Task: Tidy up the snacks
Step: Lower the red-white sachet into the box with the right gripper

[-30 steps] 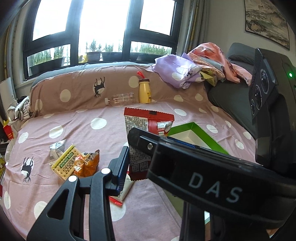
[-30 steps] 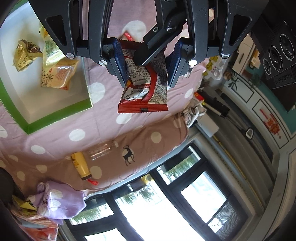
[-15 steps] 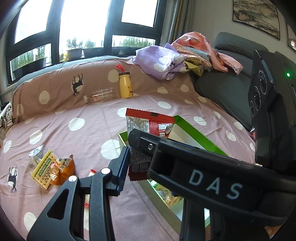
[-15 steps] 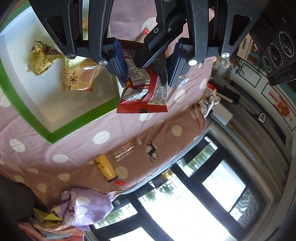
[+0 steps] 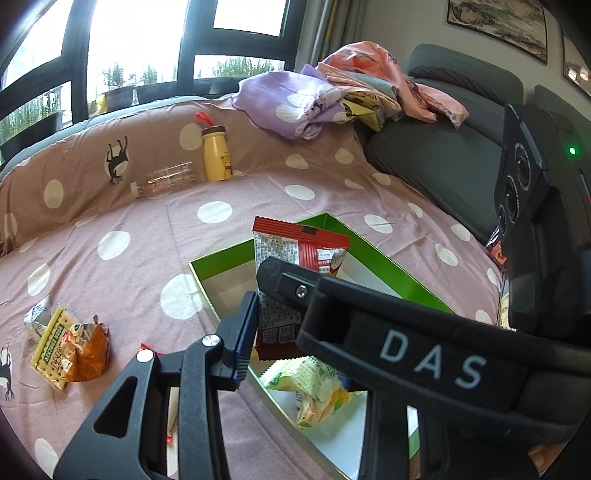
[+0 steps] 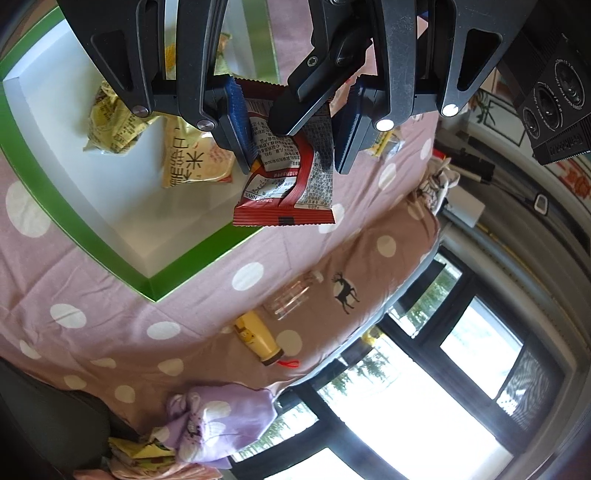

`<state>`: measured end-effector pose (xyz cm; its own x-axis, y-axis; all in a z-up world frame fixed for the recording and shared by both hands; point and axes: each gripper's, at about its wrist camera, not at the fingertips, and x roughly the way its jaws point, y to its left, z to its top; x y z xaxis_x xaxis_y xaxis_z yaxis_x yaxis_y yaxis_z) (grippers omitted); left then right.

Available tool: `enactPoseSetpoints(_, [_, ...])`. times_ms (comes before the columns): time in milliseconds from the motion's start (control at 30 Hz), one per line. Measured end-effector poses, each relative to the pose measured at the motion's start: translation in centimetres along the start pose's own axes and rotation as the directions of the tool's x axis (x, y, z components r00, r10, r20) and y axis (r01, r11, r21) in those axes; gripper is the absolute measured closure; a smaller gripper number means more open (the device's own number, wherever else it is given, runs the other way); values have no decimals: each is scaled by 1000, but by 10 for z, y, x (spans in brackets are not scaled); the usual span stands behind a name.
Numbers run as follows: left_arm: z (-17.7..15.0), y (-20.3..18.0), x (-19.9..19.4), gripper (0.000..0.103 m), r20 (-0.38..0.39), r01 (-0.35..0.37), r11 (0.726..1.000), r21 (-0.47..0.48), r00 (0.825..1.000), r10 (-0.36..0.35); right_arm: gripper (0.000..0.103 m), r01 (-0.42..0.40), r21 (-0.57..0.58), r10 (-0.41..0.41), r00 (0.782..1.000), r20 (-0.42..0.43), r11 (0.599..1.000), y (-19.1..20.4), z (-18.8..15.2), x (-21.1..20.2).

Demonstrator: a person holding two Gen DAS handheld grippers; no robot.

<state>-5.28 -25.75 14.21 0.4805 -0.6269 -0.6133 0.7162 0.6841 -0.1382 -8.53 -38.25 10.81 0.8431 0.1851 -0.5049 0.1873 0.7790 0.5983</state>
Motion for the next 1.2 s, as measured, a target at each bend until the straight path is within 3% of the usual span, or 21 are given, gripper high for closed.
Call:
enactPoseSetpoints(633, [0,-12,43,68,-100,101,995,3,990,-101,56,104,110,-102,994,-31,988,-43,4,7])
enactPoseSetpoints(1200, [-6,-11,75,68,-189,171,984,-48,966,-177,56,198,180,-184,979,-90,964,-68,4,20])
